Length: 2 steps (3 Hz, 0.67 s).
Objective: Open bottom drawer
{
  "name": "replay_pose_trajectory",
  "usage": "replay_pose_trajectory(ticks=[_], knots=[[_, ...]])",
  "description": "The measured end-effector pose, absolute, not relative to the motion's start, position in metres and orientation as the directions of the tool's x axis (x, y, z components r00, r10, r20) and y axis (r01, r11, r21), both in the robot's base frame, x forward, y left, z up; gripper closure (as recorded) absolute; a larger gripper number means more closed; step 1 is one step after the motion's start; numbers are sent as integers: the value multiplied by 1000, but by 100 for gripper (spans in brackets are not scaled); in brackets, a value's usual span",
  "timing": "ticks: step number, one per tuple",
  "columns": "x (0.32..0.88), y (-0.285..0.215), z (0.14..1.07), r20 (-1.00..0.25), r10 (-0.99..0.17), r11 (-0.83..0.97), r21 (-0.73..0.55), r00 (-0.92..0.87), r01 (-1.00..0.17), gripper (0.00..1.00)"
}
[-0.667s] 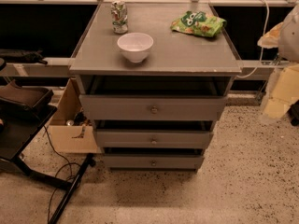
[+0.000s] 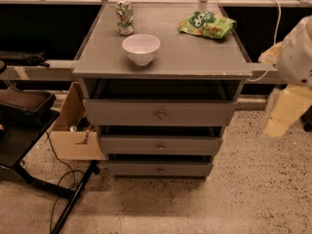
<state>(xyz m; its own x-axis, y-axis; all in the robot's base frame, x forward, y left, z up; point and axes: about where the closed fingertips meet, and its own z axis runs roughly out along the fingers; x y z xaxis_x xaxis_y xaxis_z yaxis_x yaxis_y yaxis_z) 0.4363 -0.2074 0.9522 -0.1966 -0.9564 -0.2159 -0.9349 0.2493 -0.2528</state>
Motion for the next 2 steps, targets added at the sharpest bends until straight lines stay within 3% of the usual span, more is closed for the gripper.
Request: replay_pose_trajectory(ticks=[2], knots=[[430, -157, 820, -226, -973, 105, -227, -52, -968, 0]])
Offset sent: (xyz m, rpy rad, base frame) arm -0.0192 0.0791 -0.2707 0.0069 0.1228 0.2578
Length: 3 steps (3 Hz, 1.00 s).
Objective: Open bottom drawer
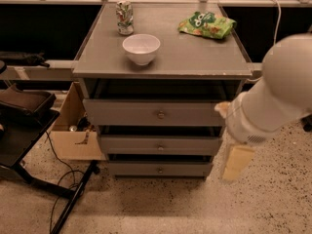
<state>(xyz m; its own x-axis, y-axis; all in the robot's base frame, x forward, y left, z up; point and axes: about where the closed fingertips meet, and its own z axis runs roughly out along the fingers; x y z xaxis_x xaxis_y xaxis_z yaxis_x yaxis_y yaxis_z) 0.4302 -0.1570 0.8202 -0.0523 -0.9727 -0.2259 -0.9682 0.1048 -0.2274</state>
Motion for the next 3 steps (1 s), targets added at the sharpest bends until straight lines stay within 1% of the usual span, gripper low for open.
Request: replay_pose_trajectory(ticks=[1, 2, 3], knots=[[424, -124, 708, -220, -975, 40, -130, -11, -991, 0], [421, -107, 658, -221, -975, 44, -66, -28, -997, 0], [421, -106, 654, -223, -974, 49, -59, -35, -997, 0]])
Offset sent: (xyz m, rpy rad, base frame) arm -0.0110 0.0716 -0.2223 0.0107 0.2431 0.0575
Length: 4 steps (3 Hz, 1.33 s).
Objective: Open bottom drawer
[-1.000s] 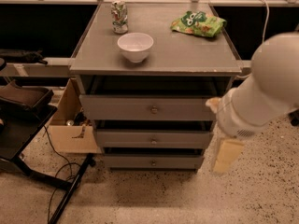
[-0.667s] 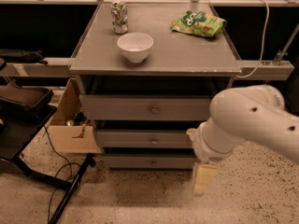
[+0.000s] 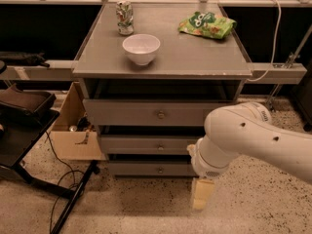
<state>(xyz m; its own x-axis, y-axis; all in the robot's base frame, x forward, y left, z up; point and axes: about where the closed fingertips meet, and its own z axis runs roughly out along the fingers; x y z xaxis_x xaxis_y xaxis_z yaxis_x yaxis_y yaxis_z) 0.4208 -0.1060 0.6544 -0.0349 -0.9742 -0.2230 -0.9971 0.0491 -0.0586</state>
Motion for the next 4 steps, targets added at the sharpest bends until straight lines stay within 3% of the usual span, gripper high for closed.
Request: replay_pose_trajectory(ticks=[1, 2, 4], knots=[[428, -100, 631, -192, -981, 30, -75, -16, -997, 0], [450, -84, 551, -147, -989, 14, -81, -2, -997, 0], [540, -99, 417, -64, -997, -34, -115, 41, -993, 0]])
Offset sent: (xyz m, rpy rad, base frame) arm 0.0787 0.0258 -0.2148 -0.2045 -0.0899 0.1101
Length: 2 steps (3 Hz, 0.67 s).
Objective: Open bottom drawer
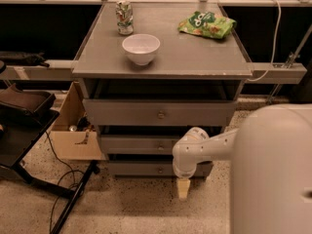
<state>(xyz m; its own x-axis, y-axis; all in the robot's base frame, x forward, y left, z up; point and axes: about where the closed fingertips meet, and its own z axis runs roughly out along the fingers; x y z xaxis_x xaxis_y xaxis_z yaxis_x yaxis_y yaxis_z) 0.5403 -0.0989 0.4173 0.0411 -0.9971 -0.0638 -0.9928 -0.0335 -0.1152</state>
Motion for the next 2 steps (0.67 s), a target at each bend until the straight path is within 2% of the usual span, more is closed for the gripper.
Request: replay_pose_trajectory(ticks=[1, 2], knots=[[560, -135, 370, -26, -1000, 9, -84, -7, -996, 0], [563, -136, 360, -26, -1000, 18, -78, -16, -997, 0]])
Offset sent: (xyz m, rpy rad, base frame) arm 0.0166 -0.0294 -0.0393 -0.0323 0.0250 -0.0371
